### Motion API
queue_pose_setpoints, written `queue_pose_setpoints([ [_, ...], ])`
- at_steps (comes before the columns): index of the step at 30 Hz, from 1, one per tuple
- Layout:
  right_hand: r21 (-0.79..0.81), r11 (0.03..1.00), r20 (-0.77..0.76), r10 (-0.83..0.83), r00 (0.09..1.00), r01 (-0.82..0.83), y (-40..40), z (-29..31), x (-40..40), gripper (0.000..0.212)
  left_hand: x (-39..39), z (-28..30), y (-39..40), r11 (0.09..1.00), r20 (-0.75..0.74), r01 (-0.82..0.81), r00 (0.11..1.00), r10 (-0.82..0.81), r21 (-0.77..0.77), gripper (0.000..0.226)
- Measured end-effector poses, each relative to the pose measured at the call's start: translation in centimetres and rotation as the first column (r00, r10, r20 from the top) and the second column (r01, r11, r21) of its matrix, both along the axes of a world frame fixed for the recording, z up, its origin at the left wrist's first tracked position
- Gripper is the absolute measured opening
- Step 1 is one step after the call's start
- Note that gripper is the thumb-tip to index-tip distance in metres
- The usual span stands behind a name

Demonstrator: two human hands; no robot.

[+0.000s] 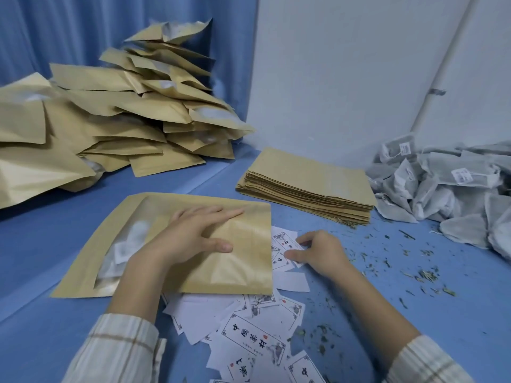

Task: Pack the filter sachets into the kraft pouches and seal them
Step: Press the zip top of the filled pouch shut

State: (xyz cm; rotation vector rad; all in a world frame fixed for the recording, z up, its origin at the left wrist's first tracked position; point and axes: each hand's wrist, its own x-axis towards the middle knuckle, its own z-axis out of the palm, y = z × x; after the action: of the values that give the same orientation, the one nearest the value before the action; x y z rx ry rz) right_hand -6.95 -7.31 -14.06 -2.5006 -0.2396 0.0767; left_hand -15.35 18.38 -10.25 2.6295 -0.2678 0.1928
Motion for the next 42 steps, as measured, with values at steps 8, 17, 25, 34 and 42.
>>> queue_pose_setpoints([
  [8,0.161,0.987,0.177,-0.050,0.983,0.021,-2.8,1.7,-0.2,0.010,-0.3,0.5,-0.2,0.995,0.036,0.017,0.999,-0.014,-0.093,0.063],
  [17,0.174,0.819,0.553,0.378,0.743,-0.546,-0.5,3.7,-3.3,0.016,-0.3,3.5,-3.6,0.861,-0.028,0.183,0.975,-0.222,-0.475,0.036],
  [25,-0.296,0.894,0.241,0.411,0.879,-0.337,4.4,1.3,-3.3,0.027,-2.8,2.8,-5.8,0.954,-0.043,0.222,0.971,-0.236,-0.202,0.092],
  [34,-0.376,0.890,0.317,0.386,0.867,-0.258,5.5,4.7,-2.3,0.024,-4.3,1.3,-6.7,0.987,0.363,0.122,0.919,-0.151,0.103,0.098],
  [42,-0.209,0.809,0.351,0.587,0.730,-0.550,2.9,13.2,-2.3,0.011,-3.8,4.6,-7.6,0.994,0.896,0.113,0.440,-0.049,-0.001,0.016],
])
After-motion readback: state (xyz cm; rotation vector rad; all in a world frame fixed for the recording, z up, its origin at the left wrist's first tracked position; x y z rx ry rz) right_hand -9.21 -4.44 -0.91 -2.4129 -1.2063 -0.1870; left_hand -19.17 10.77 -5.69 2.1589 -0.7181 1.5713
